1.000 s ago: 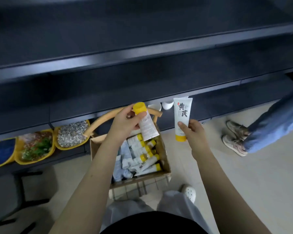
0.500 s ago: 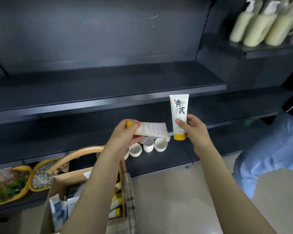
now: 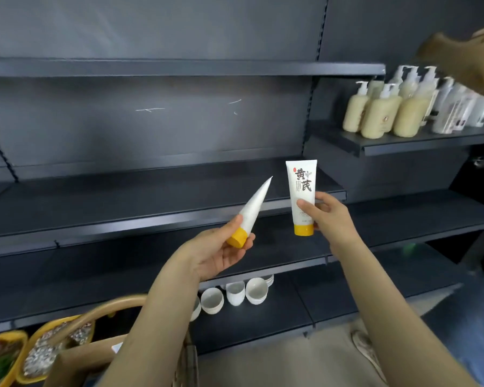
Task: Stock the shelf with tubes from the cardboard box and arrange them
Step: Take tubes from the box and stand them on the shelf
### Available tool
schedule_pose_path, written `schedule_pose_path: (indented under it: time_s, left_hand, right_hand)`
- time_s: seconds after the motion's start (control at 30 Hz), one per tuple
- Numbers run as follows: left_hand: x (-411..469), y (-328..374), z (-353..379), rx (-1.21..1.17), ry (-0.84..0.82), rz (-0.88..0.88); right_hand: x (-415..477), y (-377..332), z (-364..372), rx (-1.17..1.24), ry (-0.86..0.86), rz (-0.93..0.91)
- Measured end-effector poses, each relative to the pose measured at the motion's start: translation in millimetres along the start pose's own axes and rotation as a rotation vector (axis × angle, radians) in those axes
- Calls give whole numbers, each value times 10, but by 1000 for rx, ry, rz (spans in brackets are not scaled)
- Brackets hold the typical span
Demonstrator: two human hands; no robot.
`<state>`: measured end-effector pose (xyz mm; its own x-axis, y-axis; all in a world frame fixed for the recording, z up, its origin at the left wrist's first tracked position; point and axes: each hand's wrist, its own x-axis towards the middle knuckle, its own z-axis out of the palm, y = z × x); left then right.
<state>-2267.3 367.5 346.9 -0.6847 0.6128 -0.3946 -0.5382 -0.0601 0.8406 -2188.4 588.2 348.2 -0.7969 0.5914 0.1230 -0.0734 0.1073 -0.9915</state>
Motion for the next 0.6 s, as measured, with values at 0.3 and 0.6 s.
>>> schedule_pose_path:
  time_s: [0.3,0.6]
  left_hand:
    - [700,427,146,146,-141,173]
    - [1628,828,98,189,-259,252]
  right_hand:
    - [910,-9,-15,-111,-47,14]
    - [1974,142,15,-152,-48,56]
